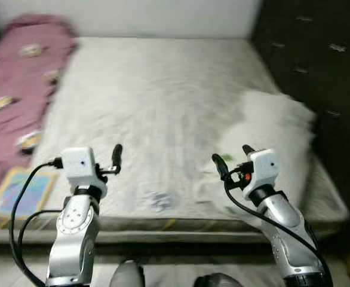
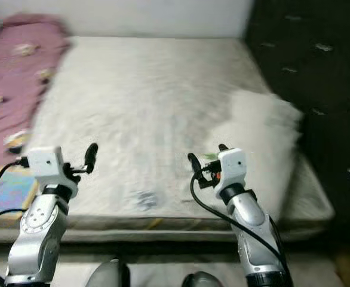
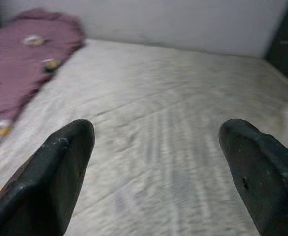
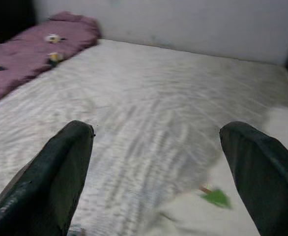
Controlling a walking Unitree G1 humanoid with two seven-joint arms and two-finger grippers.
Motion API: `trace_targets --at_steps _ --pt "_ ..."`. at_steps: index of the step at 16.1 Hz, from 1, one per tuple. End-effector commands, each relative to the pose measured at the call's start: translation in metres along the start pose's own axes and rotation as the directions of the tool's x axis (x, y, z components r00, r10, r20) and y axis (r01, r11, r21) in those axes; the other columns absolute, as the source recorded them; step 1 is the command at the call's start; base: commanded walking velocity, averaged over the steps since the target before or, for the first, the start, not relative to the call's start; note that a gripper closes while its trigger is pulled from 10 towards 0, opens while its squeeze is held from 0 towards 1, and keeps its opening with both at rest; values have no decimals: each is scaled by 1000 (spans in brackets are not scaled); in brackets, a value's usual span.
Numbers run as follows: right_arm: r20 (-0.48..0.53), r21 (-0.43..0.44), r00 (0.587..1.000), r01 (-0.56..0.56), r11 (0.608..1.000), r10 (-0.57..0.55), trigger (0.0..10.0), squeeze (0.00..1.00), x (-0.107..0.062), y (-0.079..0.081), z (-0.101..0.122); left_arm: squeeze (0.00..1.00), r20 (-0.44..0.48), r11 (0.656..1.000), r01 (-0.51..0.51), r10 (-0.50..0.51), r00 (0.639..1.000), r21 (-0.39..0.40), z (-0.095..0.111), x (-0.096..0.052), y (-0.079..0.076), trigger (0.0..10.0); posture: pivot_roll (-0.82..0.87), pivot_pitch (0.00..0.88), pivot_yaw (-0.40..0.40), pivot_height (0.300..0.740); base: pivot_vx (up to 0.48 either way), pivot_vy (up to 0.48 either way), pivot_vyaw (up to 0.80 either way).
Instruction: Clean up the room
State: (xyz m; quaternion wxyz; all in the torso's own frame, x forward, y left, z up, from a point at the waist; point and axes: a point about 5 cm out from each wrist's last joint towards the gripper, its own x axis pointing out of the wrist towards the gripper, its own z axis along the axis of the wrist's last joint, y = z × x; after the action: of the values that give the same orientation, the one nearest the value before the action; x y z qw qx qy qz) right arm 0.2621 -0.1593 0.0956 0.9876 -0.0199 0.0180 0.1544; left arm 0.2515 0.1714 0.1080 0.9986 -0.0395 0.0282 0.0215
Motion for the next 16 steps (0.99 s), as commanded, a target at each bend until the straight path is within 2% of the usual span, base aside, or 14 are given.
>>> trace_targets --at_steps 1,6,10,12,13,15,16 --pt "-2 14 1000 0 1000 0 10000 0 -1 0 0 0 2 1000 8 -8 1000 1 2 1 0 10000 3 88 -32 740 0 480 0" --pt "-55 47 998 15 999 -12 10000 0 -2 -2 -8 0 3 1000 13 -13 1000 13 0 0 -2 10000 3 79 -36 740 0 480 0" --pt "-79 -16 996 51 999 -52 10000 0 -2 -7 -11 0 -3 1000 -5 5 1000 22 -3 -2 0 10000 2 72 -43 740 0 418 0" --pt "-72 -77 995 67 995 -72 10000 0 -2 -7 -11 0 -8 999 -19 19 1000 44 -4 -2 1 10000 -1 70 -38 740 0 0 0" --pt "-87 -17 993 73 997 -75 10000 0 -2 -8 -13 0 -35 1000 -20 20 999 -2 -7 -2 2 10000 6 70 -41 740 0 0 0" --pt "-100 55 975 204 977 -198 10000 0 0 -21 -12 0 -38 999 -9 7 999 -38 -2 2 4 10000 9 73 -32 740 0 0 0" --pt "-65 37 977 203 978 -201 10000 0 1 -23 -9 0 -22 1000 -7 7 1000 -13 0 4 6 10000 6 75 -28 740 0 0 0"
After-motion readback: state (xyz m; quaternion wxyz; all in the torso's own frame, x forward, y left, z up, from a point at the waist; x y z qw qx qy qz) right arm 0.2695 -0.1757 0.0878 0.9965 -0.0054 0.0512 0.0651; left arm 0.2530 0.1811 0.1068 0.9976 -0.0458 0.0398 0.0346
